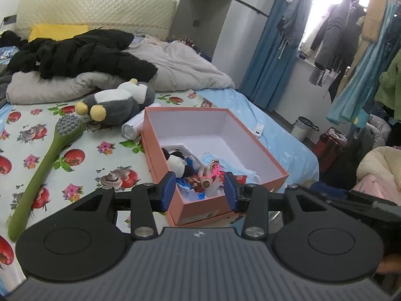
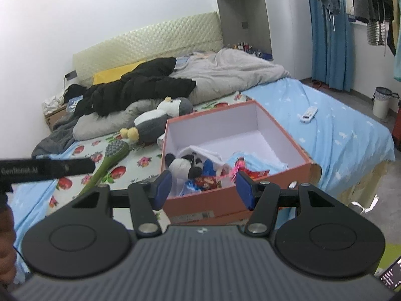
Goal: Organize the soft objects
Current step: 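Withdraw both open grippers from the pink box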
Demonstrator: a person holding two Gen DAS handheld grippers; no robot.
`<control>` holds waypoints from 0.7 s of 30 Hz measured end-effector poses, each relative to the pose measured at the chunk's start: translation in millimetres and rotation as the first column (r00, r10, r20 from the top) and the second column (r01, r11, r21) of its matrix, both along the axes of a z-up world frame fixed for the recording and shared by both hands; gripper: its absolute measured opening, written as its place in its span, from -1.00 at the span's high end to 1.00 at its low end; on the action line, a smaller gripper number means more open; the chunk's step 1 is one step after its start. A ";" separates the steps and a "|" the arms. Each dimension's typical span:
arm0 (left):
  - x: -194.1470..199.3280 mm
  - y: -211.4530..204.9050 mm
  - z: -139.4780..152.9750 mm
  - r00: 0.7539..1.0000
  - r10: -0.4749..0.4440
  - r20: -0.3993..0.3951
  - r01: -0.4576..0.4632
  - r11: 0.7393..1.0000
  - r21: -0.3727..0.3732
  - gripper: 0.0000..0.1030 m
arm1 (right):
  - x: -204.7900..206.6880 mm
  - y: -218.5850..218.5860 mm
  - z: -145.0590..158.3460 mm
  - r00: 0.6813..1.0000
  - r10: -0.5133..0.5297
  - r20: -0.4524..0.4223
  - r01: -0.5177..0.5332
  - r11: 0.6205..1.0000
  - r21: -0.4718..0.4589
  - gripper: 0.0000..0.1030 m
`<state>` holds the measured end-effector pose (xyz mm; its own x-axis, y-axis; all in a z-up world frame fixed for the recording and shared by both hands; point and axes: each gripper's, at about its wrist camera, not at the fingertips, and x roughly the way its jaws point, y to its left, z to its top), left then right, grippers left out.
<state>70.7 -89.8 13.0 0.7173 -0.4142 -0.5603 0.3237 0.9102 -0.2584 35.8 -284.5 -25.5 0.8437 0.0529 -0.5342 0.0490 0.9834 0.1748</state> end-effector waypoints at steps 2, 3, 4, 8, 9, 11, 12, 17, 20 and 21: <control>-1.9 -2.5 1.6 1.000 -0.007 0.007 0.007 1.000 0.006 0.07 | -1.9 -2.1 -0.5 1.000 -0.012 -0.004 0.012 1.000 0.003 -0.15; -3.4 -3.2 2.0 1.000 -0.010 0.008 0.009 1.000 0.006 0.07 | -2.6 -2.5 -0.3 1.000 -0.016 -0.004 0.016 1.000 0.001 -0.15; -5.2 -3.5 2.0 1.000 -0.013 0.008 0.013 1.000 0.005 0.07 | -2.8 -2.8 -0.1 1.000 -0.017 -0.004 0.017 1.000 -0.003 -0.15; -5.7 -5.4 -0.4 1.000 -0.010 0.002 0.010 1.000 0.022 0.07 | 0.4 -7.4 1.6 1.000 -0.028 0.005 0.028 1.000 0.006 -0.15; -4.3 -5.5 -1.0 1.000 -0.006 -0.001 0.006 1.000 0.024 0.07 | 1.6 -7.9 2.2 0.999 -0.032 0.008 0.032 0.999 0.007 -0.15; -2.2 -3.8 -2.7 1.000 0.005 -0.001 -0.005 1.000 0.024 0.06 | 2.4 -6.5 1.5 1.000 -0.027 0.008 0.027 1.000 0.001 -0.15; -1.1 -3.3 -3.7 1.000 0.010 -0.001 -0.010 1.000 0.024 0.06 | 3.2 -5.5 0.8 1.000 -0.026 0.002 0.026 1.000 -0.003 -0.15; 2.6 -4.0 -7.5 1.000 0.016 -0.010 -0.016 0.999 0.034 -0.02 | 4.3 -3.9 -4.1 1.000 -0.021 -0.013 0.021 1.000 0.011 -0.15; 3.0 -4.8 -7.5 1.000 0.025 -0.004 -0.025 0.999 0.042 -0.41 | 6.0 -1.4 -5.2 1.000 -0.024 -0.018 0.024 1.000 -0.005 -0.15; 3.6 -5.3 -7.5 0.999 0.032 -0.004 -0.032 0.998 0.051 -0.60 | 7.0 -1.3 -5.2 0.999 -0.030 -0.019 0.029 1.000 -0.009 -0.15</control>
<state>74.2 -95.1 5.5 0.7269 -0.3619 -0.5836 0.2929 0.9321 -0.2131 42.8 -285.8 -30.7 0.8342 0.0236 -0.5509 0.0814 0.9829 0.1654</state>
